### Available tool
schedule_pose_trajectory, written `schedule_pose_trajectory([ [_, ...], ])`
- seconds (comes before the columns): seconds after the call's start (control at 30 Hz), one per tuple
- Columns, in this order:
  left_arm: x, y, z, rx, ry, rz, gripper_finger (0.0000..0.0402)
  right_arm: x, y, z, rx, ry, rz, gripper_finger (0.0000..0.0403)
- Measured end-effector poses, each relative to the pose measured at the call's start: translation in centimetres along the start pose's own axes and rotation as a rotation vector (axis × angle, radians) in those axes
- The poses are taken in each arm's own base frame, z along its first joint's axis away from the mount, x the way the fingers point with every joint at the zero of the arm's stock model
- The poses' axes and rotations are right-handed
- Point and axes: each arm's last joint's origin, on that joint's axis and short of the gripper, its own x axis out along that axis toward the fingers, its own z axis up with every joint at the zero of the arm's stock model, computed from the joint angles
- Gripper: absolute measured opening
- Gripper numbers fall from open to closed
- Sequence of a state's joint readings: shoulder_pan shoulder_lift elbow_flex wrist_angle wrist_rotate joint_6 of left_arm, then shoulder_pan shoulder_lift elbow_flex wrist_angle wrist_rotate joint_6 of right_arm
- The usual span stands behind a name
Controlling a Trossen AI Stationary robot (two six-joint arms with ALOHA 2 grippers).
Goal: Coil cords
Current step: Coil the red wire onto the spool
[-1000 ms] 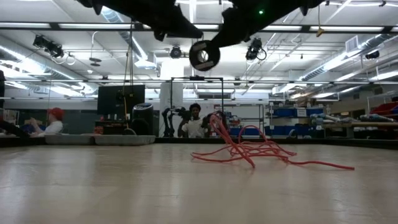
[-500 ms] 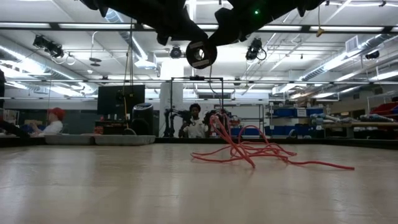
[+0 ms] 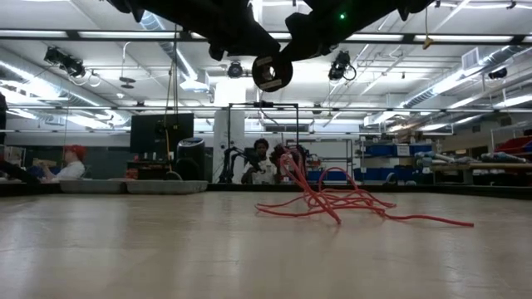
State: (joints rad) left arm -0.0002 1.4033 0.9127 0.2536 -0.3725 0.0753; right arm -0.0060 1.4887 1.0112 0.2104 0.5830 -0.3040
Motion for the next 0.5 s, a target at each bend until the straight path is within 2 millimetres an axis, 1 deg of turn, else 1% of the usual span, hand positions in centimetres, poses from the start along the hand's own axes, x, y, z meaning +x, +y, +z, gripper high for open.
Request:
schedule_pose_trajectory([
  [0.37,-0.14,-0.38,0.06,-0.023,-0.005,-0.01,0.0132,-0.01,-0.22,0.34,0.039,-0.023,-0.044,0.0],
  [0.5,-0.24,-0.7,0.14,0.028,-0.015,-0.037,0.0132,-0.01,-0.26,0.33,0.039,-0.018,-0.058,0.0],
])
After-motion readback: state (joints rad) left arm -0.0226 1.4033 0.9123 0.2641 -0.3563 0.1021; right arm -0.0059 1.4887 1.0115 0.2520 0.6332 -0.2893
